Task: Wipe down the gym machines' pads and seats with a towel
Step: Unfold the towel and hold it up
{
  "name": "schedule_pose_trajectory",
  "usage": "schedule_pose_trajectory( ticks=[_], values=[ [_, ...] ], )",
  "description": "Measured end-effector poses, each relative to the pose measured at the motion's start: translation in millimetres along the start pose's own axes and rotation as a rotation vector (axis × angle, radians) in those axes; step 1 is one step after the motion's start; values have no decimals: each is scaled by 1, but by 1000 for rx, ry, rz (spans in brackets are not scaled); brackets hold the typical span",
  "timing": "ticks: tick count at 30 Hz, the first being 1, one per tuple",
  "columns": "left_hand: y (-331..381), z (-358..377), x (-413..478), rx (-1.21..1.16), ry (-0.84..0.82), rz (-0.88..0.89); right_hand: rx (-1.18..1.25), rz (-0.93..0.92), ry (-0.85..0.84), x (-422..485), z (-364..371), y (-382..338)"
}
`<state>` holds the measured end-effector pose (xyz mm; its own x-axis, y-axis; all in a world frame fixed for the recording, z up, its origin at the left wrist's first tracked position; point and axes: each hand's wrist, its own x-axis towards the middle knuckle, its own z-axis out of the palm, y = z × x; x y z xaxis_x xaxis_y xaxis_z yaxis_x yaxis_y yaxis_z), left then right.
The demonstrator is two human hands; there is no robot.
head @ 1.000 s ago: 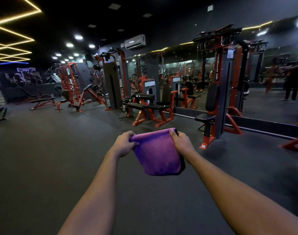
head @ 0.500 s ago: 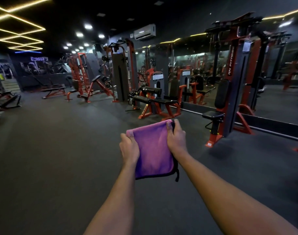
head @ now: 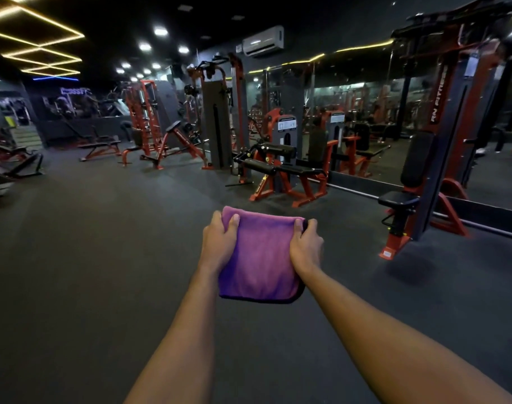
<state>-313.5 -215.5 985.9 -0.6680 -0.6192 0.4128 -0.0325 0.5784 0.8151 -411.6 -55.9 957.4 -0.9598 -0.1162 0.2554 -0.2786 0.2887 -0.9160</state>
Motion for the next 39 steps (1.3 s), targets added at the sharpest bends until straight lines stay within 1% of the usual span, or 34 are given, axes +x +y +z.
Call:
schedule_pose_trajectory(
  ticks=[2, 4, 8, 11, 14, 17, 20, 23, 26, 29, 32, 35, 39],
  values=[
    [-21, -10, 47, -23, -28, -27, 6, 54, -36, 31, 37, -17],
    [-41, -19, 90, -16, -17, -18, -10, 33, -73, 60, 70, -29],
    [-78, -15, 152, -4, 150, 59, -10, -117, -54, 105, 134, -33],
    [-111, 2, 200, 123, 299, 87, -23, -153, -43, 141, 181, -33],
    [-143, 23, 256, 186, 375, 107, -29, -177, 2, 189, 225, -24],
    [-174, 46, 330, 205, 379, 114, -31, -175, 22, 255, 274, -16],
    [-198, 65, 406, 232, 365, 81, -45, -159, 6, 325, 317, -13],
    [-217, 79, 486, 249, 373, 93, -53, -180, -50, 403, 359, -22],
    [-242, 88, 561, 287, 381, 50, -62, -196, -103, 475, 403, -27],
    [-272, 106, 628, 278, 381, 6, -64, -197, -132, 539, 449, -23],
    [-311, 129, 701, 248, 382, 16, -54, -196, -143, 610, 506, -10],
    [-351, 148, 781, 163, 351, 59, -33, -177, -139, 681, 565, 0],
    [-407, 175, 895, 143, 278, 45, 24, -114, -108, 774, 650, 8]
  ],
)
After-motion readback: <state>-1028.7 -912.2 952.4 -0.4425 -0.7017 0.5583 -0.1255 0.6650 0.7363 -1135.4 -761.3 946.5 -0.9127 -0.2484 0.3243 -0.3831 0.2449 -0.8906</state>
